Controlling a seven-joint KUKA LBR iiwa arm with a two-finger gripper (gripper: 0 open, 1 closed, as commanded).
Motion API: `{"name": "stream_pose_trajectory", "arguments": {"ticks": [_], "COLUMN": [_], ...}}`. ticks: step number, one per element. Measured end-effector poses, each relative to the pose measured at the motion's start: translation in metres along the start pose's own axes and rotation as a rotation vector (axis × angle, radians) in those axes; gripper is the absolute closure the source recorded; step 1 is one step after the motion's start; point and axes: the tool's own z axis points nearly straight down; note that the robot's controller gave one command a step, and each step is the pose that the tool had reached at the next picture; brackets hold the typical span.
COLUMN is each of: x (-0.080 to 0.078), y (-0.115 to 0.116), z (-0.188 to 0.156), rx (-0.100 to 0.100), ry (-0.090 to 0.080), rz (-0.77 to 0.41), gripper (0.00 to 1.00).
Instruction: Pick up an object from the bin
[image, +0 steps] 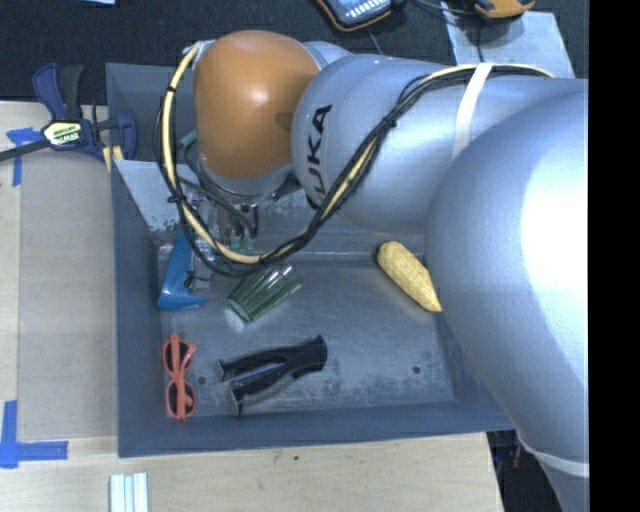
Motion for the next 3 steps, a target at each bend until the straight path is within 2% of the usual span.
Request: {"name": "stream_pose_trajectory", "arguments": {"ticks": [1, 2, 3], "x": [-0.002, 0.006, 0.008], "y": [-0.001, 0.006, -0.001], "z": [-0.005, 0.102, 0.05], "rx": [-0.002, -0.007, -0.001], "ry": [-0.008, -0.034, -0.012], "rz": [0.004, -0.503, -0.54], "gripper": [0.0, 0.0, 0.0]}}
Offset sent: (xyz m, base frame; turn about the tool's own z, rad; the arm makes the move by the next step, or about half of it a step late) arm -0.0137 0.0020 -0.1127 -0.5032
